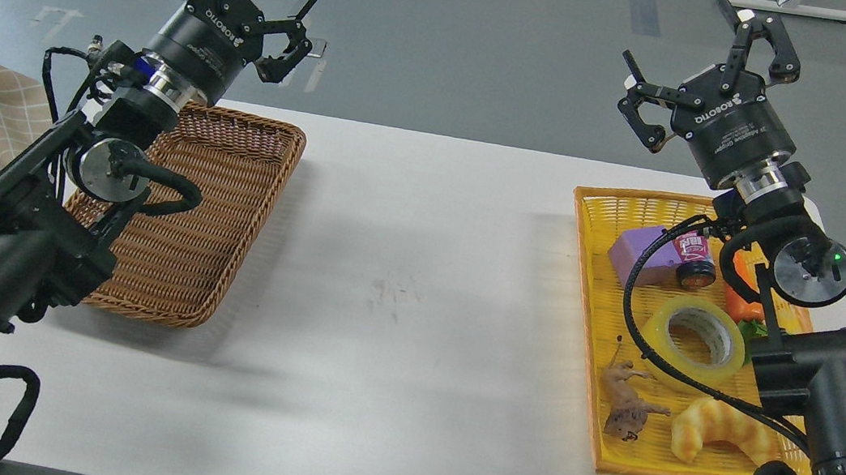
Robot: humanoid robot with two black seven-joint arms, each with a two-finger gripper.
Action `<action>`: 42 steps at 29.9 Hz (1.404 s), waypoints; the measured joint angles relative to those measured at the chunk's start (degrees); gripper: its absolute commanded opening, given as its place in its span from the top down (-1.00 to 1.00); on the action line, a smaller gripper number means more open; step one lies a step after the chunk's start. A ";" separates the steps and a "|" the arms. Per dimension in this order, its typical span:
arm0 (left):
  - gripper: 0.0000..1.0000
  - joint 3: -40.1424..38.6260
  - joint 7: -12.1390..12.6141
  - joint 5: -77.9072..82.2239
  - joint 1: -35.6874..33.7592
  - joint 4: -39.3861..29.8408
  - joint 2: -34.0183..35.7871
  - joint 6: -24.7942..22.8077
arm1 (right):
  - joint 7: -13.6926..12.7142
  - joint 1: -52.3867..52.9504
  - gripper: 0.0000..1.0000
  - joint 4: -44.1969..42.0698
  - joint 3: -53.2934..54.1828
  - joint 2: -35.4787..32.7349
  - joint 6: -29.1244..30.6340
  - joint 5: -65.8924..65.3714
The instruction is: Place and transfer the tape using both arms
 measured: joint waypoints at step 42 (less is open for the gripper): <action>-0.96 0.39 -0.85 -0.11 -0.80 -0.08 1.62 0.00 | 0.03 -0.74 -1.00 1.00 -0.05 0.15 0.00 0.00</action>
